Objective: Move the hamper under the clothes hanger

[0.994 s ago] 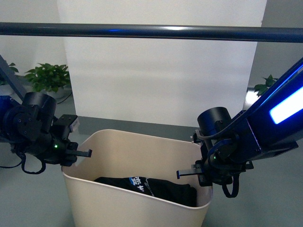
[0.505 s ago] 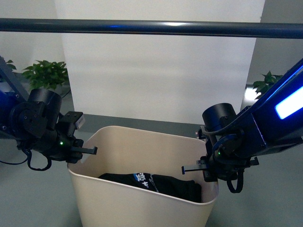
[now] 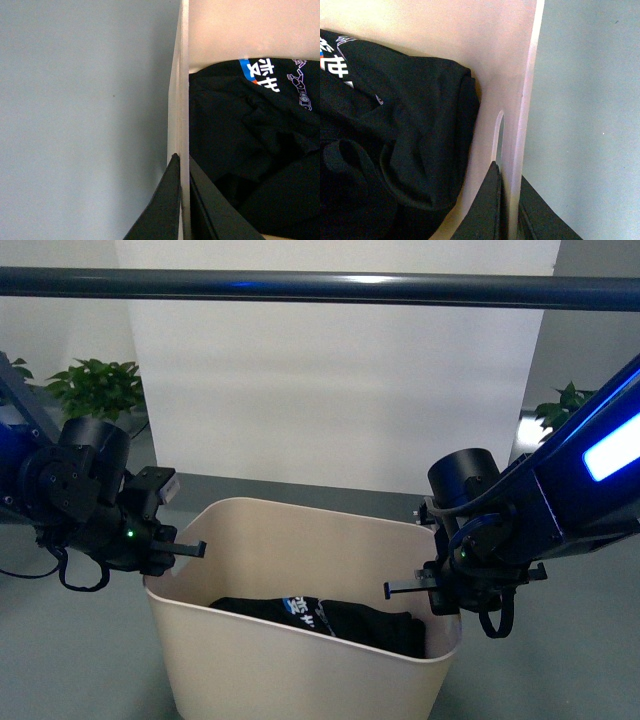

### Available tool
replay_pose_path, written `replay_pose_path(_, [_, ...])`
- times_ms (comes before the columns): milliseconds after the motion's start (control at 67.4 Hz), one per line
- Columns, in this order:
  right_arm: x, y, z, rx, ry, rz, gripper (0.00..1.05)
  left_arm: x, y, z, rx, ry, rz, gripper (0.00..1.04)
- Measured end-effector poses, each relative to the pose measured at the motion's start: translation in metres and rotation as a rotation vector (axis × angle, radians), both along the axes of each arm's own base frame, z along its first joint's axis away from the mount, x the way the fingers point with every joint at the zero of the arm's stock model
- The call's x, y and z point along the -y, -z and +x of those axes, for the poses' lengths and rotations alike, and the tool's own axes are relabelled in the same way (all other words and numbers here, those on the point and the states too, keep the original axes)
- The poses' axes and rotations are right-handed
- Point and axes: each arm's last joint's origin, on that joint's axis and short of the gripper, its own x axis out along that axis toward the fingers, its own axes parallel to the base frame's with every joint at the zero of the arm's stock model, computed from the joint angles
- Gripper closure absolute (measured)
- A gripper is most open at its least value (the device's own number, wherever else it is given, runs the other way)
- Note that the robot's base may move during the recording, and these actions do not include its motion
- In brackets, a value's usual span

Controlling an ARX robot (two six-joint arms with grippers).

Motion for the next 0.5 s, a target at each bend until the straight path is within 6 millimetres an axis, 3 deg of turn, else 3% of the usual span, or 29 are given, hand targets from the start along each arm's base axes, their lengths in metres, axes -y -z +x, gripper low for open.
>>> replay_pose_path(356, [0.0, 0.0, 0.0, 0.0, 0.0, 0.0, 1.01, 0.0, 0.001, 0.0, 0.01, 0.0, -0.008, 1.01])
replay_pose_path(505, [0.003, 0.009, -0.01, 0.152, 0.004, 0.106, 1.01, -0.002, 0.006, -0.01, 0.109, -0.039, -0.049, 1.01])
